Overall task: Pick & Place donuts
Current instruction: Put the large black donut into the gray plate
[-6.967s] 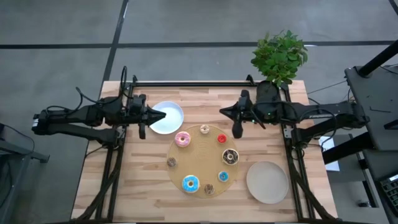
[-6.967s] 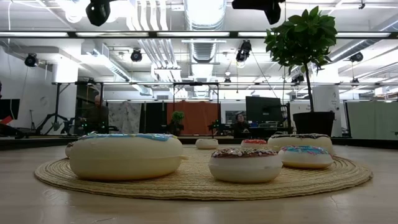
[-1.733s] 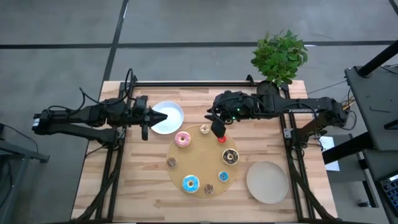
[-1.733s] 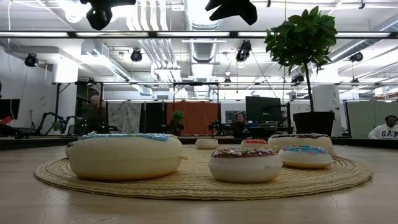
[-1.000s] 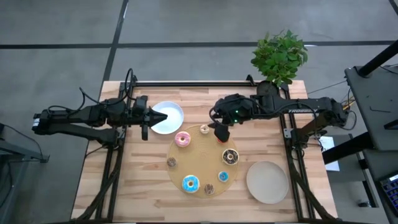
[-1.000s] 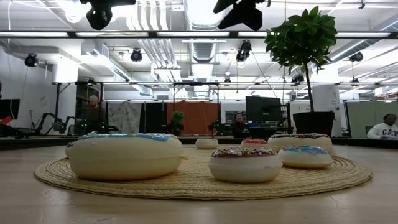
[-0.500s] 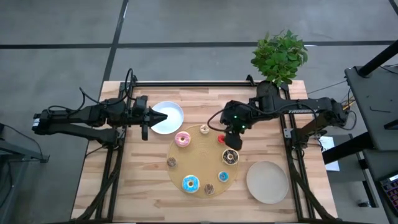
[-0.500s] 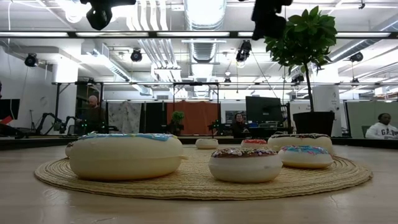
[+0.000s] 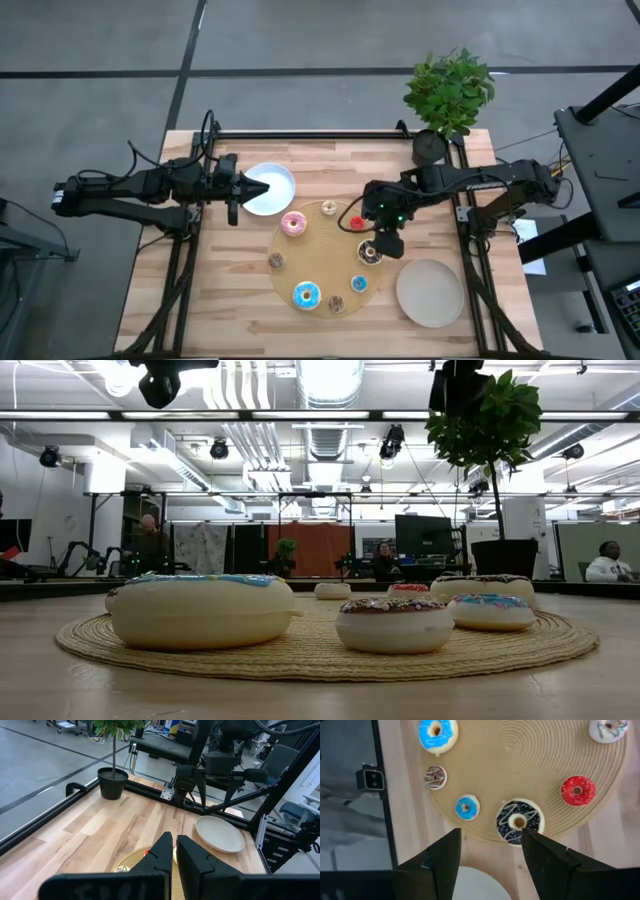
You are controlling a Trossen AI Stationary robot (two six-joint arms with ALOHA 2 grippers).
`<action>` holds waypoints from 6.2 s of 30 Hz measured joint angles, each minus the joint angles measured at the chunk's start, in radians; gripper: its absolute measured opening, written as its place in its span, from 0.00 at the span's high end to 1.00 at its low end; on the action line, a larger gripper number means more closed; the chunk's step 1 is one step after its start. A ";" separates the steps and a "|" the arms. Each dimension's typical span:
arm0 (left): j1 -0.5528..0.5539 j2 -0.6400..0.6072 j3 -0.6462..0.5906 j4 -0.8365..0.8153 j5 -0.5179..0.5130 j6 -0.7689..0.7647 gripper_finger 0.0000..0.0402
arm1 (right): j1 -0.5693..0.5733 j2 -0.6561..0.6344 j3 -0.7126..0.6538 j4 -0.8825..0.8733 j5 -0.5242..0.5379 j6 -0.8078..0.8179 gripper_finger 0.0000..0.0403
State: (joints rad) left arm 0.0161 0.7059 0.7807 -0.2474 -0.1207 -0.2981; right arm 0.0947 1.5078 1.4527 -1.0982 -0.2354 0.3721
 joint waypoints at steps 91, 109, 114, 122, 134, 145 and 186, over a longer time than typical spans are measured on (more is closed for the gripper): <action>0.000 0.000 0.000 -0.034 0.006 -0.001 1.00 | 0.018 0.203 -0.291 0.237 0.157 -0.068 0.11; 0.000 0.001 0.000 -0.041 0.007 -0.001 1.00 | 0.008 0.270 -0.278 0.221 0.213 -0.087 0.11; 0.000 0.001 0.000 -0.041 0.008 -0.001 1.00 | 0.009 0.294 -0.279 0.226 0.212 -0.085 0.11; 0.000 0.001 0.000 -0.041 0.008 -0.001 1.00 | 0.010 0.323 -0.281 0.259 0.210 -0.085 0.11; 0.000 0.001 0.000 -0.041 0.008 -0.001 1.00 | 0.010 0.334 -0.282 0.260 0.208 -0.084 0.20; 0.000 0.001 0.000 -0.041 0.008 -0.001 1.00 | 0.010 0.333 -0.282 0.260 0.201 -0.084 0.42; 0.000 0.001 0.000 -0.042 0.008 -0.001 1.00 | 0.009 0.306 -0.257 0.218 0.180 -0.084 0.85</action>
State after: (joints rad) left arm 0.0162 0.7070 0.7803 -0.2893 -0.1127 -0.2993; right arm 0.1036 1.8137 1.1960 -0.8806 -0.0559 0.2882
